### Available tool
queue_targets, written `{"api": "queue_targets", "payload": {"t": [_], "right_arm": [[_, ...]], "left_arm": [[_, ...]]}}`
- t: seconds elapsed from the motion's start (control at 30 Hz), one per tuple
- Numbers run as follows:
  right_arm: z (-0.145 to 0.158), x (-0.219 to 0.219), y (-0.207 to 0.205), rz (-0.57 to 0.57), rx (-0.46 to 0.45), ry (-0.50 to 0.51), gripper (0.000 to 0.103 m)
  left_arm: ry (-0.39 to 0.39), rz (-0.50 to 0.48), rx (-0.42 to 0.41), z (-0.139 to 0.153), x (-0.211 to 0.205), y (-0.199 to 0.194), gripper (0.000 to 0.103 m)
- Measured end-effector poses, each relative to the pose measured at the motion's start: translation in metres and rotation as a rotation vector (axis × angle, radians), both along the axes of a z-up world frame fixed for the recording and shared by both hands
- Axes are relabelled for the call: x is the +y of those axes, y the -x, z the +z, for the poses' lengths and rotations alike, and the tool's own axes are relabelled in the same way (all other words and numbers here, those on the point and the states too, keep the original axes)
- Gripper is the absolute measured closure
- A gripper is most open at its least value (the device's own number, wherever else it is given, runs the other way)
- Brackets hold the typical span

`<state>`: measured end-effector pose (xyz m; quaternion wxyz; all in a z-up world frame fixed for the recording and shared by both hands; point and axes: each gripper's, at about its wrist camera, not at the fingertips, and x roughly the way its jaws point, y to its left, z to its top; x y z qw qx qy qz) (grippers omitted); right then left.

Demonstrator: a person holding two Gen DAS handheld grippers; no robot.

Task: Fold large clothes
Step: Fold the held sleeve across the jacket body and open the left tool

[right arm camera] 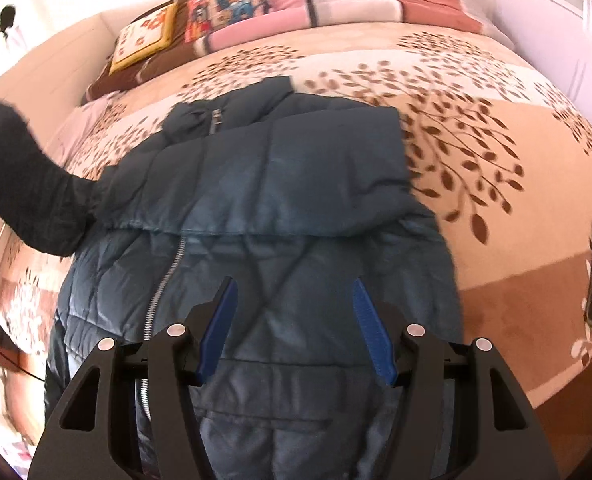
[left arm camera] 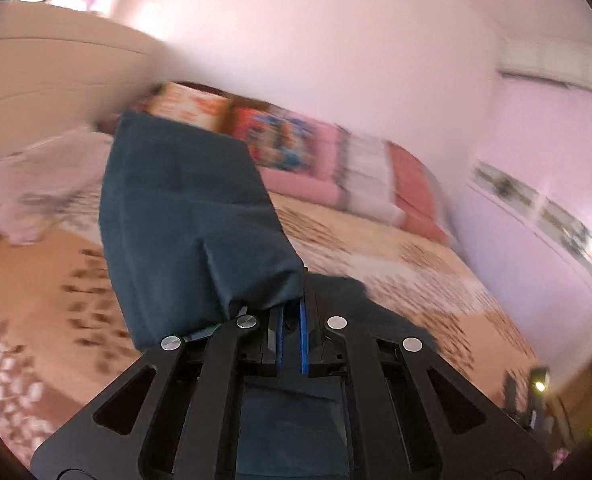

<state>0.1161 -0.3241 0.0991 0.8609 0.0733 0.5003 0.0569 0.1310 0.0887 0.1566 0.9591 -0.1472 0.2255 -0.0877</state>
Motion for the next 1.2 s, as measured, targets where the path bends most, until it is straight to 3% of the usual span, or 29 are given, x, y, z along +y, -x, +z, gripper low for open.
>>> {"api": "queue_targets", "payload": {"t": [0.23,0.37,0.47,0.5,0.53,0.57,0.63,0.67,0.87,0.97,1.07,1.2], "right_arm": [[-0.011,-0.042,0.010,-0.074,0.015,-0.014,0.043],[-0.020,-0.054,0.011,-0.096,0.031,-0.031,0.043],[-0.026,-0.056,0.010,-0.092,0.041,-0.037,0.043],[-0.028,-0.055,0.010,-0.088,0.045,-0.036,0.043],[-0.029,-0.054,0.009,-0.085,0.048,-0.036,0.043],[-0.030,-0.053,0.008,-0.083,0.050,-0.036,0.043],[-0.032,-0.049,0.007,-0.075,0.057,-0.036,0.043],[-0.033,-0.048,0.006,-0.072,0.058,-0.034,0.043],[-0.033,-0.034,0.002,-0.040,0.062,-0.022,0.043],[-0.027,-0.026,-0.003,-0.025,0.057,-0.047,0.043],[-0.021,-0.014,-0.011,-0.002,0.052,-0.098,0.043],[-0.022,0.009,-0.028,0.033,0.066,-0.100,0.041]], "left_arm": [[-0.062,-0.241,0.186,-0.070,-0.117,-0.034,0.098],[-0.117,-0.285,0.302,-0.121,-0.152,-0.041,0.098],[-0.140,-0.291,0.351,-0.144,-0.161,-0.041,0.098],[-0.151,-0.289,0.365,-0.150,-0.163,-0.041,0.097],[-0.153,-0.290,0.376,-0.154,-0.164,-0.043,0.089],[-0.152,-0.300,0.392,-0.157,-0.164,-0.044,0.082],[-0.173,-0.286,0.422,-0.162,-0.170,-0.044,0.038],[-0.170,-0.287,0.420,-0.162,-0.169,-0.041,0.033],[-0.171,-0.387,0.404,-0.155,-0.162,-0.018,0.026],[-0.162,-0.381,0.366,-0.141,-0.141,-0.001,0.026],[-0.128,-0.314,0.339,-0.128,-0.107,0.009,0.025],[-0.163,-0.140,0.314,-0.120,-0.063,0.006,0.024]]}}
